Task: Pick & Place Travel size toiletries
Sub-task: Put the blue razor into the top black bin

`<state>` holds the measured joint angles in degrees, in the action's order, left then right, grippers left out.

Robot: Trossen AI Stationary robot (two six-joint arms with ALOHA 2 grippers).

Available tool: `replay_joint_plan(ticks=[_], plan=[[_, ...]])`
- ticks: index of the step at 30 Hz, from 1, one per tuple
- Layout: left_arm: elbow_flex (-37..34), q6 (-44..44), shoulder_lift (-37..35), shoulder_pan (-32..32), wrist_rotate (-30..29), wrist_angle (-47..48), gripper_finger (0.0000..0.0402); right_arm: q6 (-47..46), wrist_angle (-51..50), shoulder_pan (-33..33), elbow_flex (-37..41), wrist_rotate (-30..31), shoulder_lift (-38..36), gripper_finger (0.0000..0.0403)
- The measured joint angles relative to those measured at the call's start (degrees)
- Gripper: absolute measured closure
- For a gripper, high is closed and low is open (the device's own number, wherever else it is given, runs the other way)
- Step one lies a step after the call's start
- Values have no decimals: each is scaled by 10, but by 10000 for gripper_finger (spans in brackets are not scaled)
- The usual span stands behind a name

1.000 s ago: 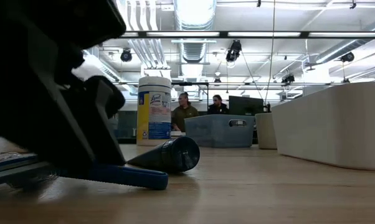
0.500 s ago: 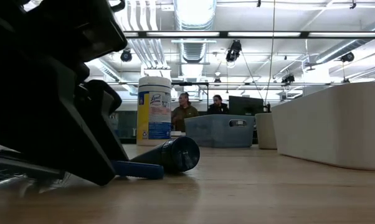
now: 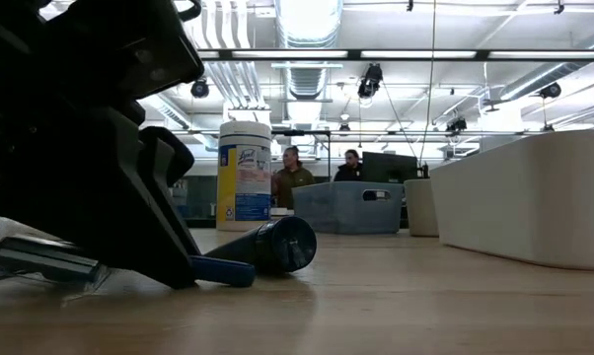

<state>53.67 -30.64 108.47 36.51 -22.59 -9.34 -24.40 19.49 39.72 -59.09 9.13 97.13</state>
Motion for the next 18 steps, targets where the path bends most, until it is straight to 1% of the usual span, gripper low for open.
replay_joint_plan(ticks=[3,7,9,14,18], plan=[[5,6,0,0,3,3,367,0,0,0,1,0,0,297],[12,27,-13,1,7,4,347,3,0,0,1,0,0,288],[14,46,-28,1,6,4,345,15,0,0,1,0,0,284],[14,111,-78,-3,5,8,359,65,0,-2,1,0,0,273],[14,144,-119,-8,1,23,364,102,0,-8,1,0,0,266]])
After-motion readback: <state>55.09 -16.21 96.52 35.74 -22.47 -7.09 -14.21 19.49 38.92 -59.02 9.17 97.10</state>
